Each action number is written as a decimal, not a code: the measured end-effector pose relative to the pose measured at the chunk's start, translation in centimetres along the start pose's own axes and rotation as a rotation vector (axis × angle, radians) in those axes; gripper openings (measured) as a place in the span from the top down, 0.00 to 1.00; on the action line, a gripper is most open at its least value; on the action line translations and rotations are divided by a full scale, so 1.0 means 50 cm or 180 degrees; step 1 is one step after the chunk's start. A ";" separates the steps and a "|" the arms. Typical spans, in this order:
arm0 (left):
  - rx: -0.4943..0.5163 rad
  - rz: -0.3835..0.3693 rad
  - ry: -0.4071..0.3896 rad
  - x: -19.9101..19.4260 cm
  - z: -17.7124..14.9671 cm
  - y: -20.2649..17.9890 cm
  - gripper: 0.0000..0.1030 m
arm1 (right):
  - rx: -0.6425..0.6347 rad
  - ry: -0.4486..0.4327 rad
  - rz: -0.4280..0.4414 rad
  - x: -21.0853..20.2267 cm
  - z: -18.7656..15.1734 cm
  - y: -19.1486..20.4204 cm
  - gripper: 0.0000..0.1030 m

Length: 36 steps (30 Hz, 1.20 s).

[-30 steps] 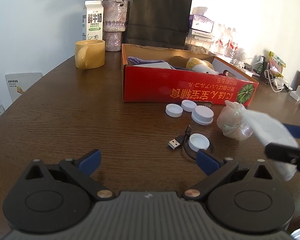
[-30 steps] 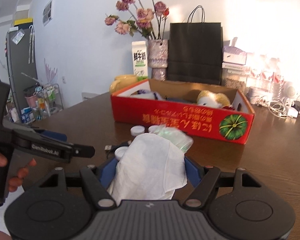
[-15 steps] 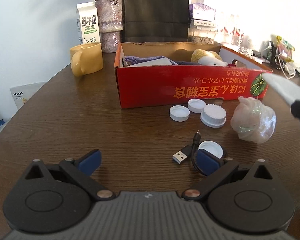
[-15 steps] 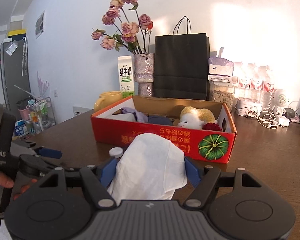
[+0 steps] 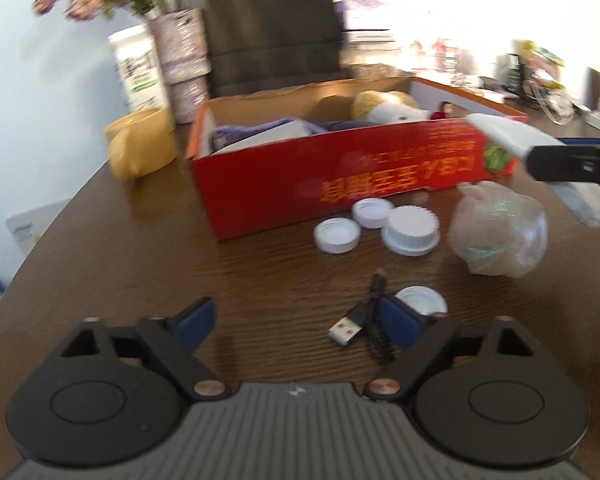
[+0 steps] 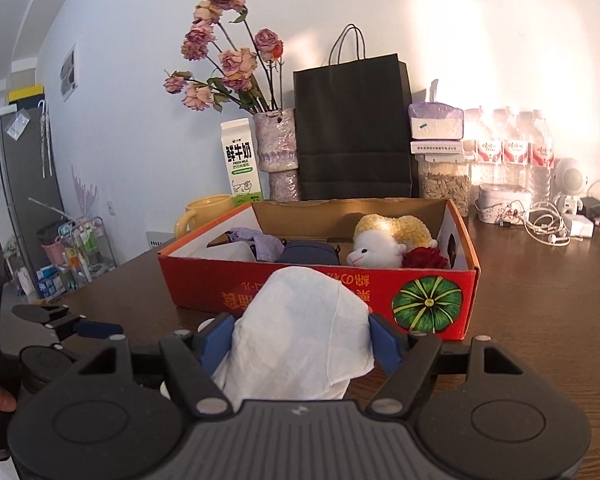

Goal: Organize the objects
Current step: 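Grasp the white tissue with the right tool and lift it toward the box, then carry the tissue over the box with the right tool while the left tool grasps the USB cable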

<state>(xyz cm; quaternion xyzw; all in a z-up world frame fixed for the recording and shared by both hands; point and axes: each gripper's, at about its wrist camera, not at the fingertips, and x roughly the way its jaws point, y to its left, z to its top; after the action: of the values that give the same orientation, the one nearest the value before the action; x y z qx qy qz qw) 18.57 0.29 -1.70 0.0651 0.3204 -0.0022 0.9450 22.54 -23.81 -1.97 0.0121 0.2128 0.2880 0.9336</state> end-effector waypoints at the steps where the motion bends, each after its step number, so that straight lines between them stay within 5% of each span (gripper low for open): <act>1: 0.0051 -0.0056 -0.0010 -0.001 0.001 -0.003 0.28 | 0.0026 -0.0004 0.0002 0.001 -0.002 -0.004 0.30; 10: 0.0067 -0.0550 0.0012 0.002 0.007 -0.011 0.84 | 0.0086 -0.0018 -0.0001 0.008 -0.013 -0.016 0.30; 22: -0.0270 -0.0463 -0.0050 -0.016 0.004 -0.001 0.84 | 0.0069 -0.0023 -0.0014 0.009 -0.017 -0.017 0.30; 36: -0.0313 -0.0511 -0.0466 -0.071 0.068 0.009 0.84 | 0.0020 -0.0074 -0.0044 -0.001 0.012 -0.006 0.30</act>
<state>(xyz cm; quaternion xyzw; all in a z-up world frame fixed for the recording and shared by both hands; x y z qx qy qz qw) 17.82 0.17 3.19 -0.0075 0.2544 -0.0669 0.9648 22.91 -24.00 -1.46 0.0169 0.2028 0.2808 0.9379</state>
